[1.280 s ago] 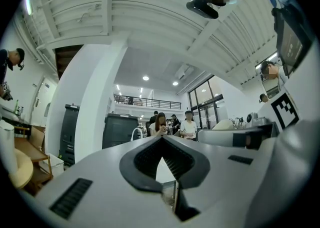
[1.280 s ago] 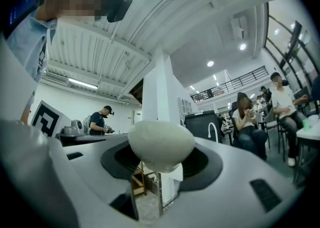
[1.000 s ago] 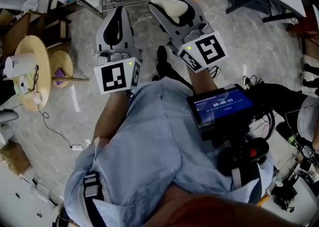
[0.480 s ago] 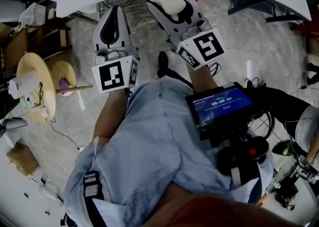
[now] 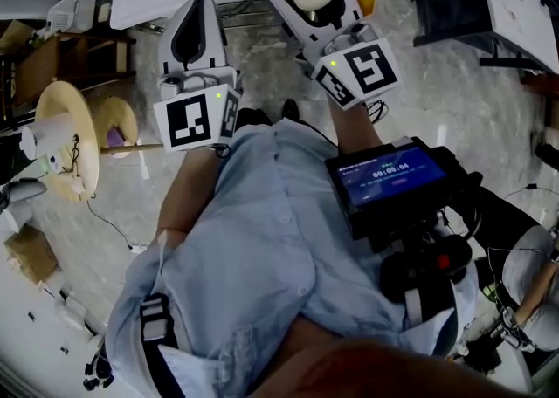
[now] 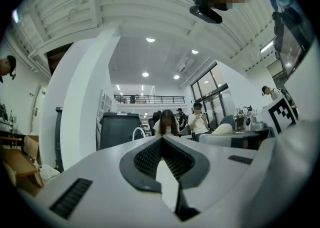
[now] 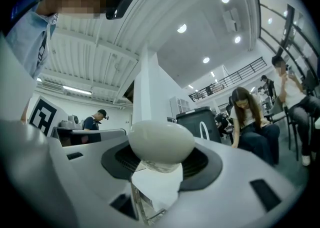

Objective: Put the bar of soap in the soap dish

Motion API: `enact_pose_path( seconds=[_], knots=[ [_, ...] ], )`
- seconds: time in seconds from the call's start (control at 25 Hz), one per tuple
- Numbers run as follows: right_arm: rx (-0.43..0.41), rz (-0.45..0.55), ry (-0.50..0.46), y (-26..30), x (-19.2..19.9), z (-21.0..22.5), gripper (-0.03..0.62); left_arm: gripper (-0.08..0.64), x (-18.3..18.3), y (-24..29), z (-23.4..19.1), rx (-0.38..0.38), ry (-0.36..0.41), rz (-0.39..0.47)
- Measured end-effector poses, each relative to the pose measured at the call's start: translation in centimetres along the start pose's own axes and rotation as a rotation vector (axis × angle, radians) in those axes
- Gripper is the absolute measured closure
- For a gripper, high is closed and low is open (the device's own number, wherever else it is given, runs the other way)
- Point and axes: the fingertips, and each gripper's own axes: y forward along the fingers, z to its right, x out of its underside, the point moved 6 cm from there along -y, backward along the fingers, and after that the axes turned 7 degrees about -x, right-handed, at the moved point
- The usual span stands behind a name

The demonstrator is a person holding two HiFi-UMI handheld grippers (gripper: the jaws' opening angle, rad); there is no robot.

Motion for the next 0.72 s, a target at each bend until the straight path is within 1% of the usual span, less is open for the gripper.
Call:
enact_pose_path(
  seconds=[0.16, 0.24, 0.4, 0.64, 0.72],
  knots=[
    [-0.022, -0.006, 0.013, 1.2, 0.3, 1.2, 0.379, 0.552, 0.1, 1.2, -0.3, -0.024, 0.008, -0.004],
    [-0.004, -0.021, 0.019, 0.4, 0.6, 0.8, 0.379, 0.552, 0.5, 0.7, -0.1, -0.010, -0.005, -0.018],
    [0.062, -0.040, 0.015, -2.5, 0.9, -1.7, 0.379, 0.552, 0.9, -1.9, 0.6, 0.043, -0.038, -0.034],
    [0.068, -0.068, 0.022, -3.3, 1.5, -2.1, 0.379, 0.552, 1.6, -2.4, 0.6, 0.040, -0.053, -0.047],
    [0.063, -0.054, 0.021, -3.2, 1.2, -1.8, 0.379, 0.552, 1.5, -2.1, 0.7, 0.039, -0.052, -0.032]
  ],
)
